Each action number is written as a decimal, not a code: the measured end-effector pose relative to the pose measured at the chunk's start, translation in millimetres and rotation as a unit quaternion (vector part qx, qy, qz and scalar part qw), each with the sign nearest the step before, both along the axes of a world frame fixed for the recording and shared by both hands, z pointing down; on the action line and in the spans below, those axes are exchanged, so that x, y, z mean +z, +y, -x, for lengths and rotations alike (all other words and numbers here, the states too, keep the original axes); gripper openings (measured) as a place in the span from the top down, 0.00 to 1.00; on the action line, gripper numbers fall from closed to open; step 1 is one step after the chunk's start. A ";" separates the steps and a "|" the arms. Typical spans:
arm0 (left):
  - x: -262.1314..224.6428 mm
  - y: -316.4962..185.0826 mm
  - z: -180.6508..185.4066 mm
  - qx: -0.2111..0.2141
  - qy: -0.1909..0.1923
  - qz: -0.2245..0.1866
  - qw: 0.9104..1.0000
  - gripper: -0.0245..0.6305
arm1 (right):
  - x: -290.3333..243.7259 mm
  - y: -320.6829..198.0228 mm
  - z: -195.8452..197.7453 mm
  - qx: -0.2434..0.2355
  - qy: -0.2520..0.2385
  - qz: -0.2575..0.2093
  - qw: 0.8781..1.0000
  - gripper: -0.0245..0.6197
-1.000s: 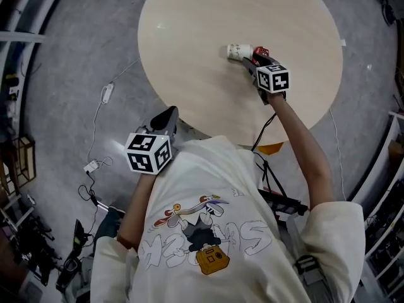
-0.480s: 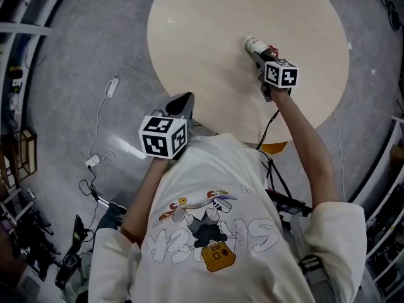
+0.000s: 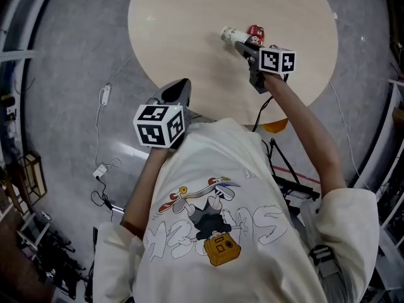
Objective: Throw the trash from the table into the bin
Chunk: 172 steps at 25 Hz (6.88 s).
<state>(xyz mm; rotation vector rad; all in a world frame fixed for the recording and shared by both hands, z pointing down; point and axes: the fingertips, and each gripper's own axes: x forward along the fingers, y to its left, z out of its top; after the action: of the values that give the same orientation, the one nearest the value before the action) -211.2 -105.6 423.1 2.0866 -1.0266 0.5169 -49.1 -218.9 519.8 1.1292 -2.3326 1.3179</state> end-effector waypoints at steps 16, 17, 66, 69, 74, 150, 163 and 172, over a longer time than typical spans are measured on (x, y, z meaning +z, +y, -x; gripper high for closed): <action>0.9 -13.0 -36.5 0.156 0.014 0.002 0.988 0.96 | -34.9 66.7 12.5 0.022 -0.027 -0.039 0.999 0.92; 1.0 -12.2 -42.9 0.171 0.014 0.002 0.985 0.96 | -36.9 70.9 8.7 0.029 -0.027 -0.042 0.998 0.92; 32.8 170.4 -201.1 0.445 -0.006 0.044 0.894 0.96 | -50.8 352.3 -86.1 0.397 -0.198 -0.057 0.895 0.92; 39.4 193.9 -230.9 0.460 -0.023 0.041 0.887 0.96 | -43.1 382.4 -123.6 0.412 -0.193 -0.061 0.888 0.92; 58.3 226.8 -264.7 0.502 -0.074 0.041 0.861 0.96 | -20.6 423.0 -167.6 0.435 -0.190 -0.058 0.878 0.92; 421.2 367.5 -445.3 0.561 -0.224 0.100 0.791 0.96 | 521.9 522.5 -335.5 0.467 -0.126 0.200 0.852 0.78; 309.9 367.4 -459.2 0.567 -0.194 0.071 0.798 0.96 | 429.6 527.3 -339.0 0.388 -0.085 0.204 0.895 0.78; 214.5 357.7 -437.8 0.550 -0.171 0.053 0.816 0.96 | 326.8 538.4 -309.6 0.245 -0.045 0.198 0.948 0.79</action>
<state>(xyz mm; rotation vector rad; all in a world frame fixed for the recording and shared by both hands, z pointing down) 226.6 252.0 637.5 2.3626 0.1939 1.5045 260.5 319.6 846.6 1.5840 -1.7673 1.9305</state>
